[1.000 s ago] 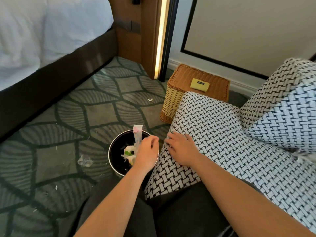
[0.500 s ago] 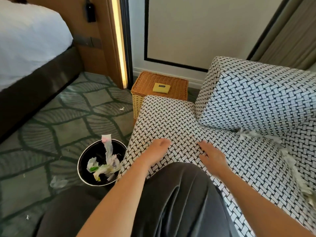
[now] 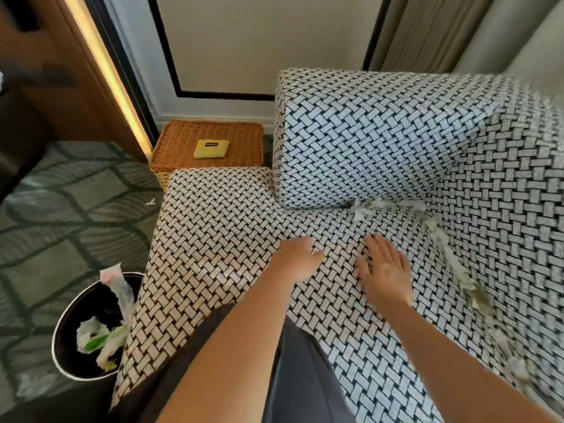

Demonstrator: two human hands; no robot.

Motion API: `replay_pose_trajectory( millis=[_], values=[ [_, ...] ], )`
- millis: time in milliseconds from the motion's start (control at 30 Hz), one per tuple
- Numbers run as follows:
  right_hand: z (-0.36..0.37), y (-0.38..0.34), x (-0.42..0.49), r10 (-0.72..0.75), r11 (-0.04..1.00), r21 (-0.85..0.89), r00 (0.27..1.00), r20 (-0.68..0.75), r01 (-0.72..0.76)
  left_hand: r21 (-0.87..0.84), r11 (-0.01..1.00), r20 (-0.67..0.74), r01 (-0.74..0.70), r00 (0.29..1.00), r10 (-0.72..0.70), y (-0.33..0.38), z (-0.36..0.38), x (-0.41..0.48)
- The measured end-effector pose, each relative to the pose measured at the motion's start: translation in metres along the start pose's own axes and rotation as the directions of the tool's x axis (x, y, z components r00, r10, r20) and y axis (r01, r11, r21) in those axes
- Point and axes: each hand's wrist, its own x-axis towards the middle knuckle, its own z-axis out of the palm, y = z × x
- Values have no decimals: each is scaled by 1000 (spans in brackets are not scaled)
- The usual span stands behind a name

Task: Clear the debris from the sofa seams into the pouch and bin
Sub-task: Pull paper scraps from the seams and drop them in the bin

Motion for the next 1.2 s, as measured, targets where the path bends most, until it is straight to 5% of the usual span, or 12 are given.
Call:
replay_pose_trajectory(
  millis=[167, 500, 900, 1200],
  values=[
    [-2, -1, 17, 110, 967, 249, 974, -196, -59, -102, 985, -149, -140, 981, 124, 23, 42, 33],
    [3, 4, 67, 226, 924, 374, 901, -371, -78, 140, 975, -589, -172, 777, 221, 35, 95, 82],
    [-2, 16, 124, 258, 922, 359, 923, -286, -146, 445, 870, -439, -211, 795, 417, 38, 86, 125],
    [-3, 19, 140, 303, 920, 330, 915, -266, -209, 497, 861, -437, -104, 828, 352, 47, 79, 141]
  ],
)
